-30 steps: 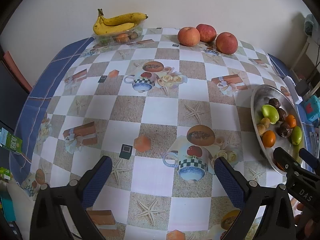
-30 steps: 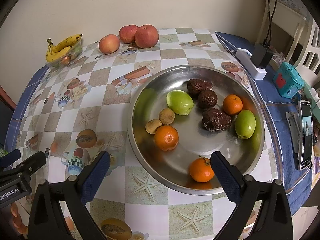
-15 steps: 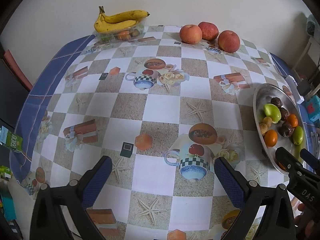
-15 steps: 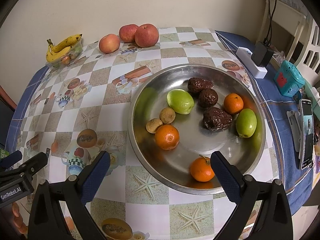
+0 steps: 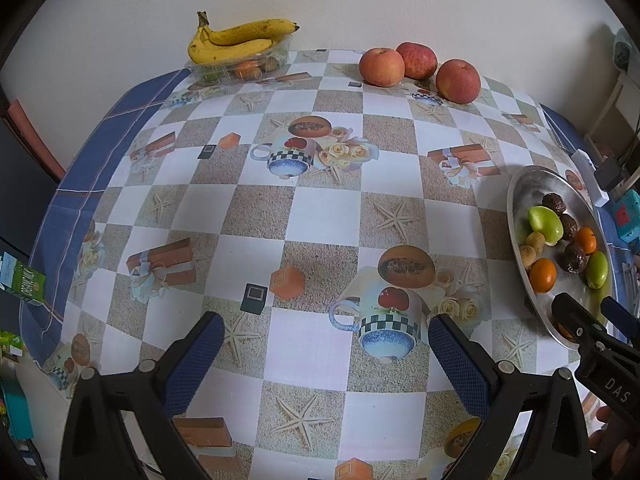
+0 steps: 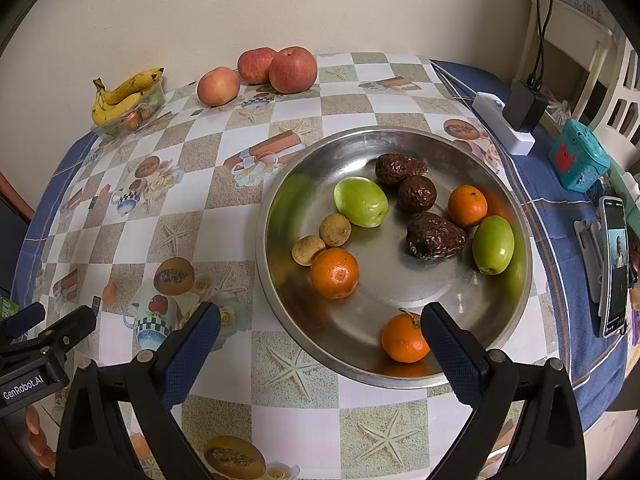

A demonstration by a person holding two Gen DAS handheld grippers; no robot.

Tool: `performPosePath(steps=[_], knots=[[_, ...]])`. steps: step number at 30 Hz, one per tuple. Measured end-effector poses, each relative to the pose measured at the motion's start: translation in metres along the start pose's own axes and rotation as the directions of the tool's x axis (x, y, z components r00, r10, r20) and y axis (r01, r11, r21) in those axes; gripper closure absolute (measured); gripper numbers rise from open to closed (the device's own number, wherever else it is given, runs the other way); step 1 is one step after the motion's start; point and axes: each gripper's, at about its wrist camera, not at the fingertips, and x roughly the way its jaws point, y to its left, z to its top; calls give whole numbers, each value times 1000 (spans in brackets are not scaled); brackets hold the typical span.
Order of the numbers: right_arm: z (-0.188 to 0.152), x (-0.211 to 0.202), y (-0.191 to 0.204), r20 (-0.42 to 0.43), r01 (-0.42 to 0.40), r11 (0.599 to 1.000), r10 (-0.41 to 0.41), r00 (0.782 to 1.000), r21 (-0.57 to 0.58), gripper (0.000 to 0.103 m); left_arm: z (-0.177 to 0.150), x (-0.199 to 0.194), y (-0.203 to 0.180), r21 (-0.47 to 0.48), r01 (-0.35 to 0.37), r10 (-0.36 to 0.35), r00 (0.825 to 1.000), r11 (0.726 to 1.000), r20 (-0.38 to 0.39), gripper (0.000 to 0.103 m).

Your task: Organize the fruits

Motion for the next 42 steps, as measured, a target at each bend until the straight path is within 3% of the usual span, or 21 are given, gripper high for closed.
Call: performPosePath(steps=[42], knots=[[-1, 3, 0, -9, -3, 1000, 3, 1000, 7, 3, 0, 3, 1, 8, -12, 13, 1000, 1000, -16, 0]])
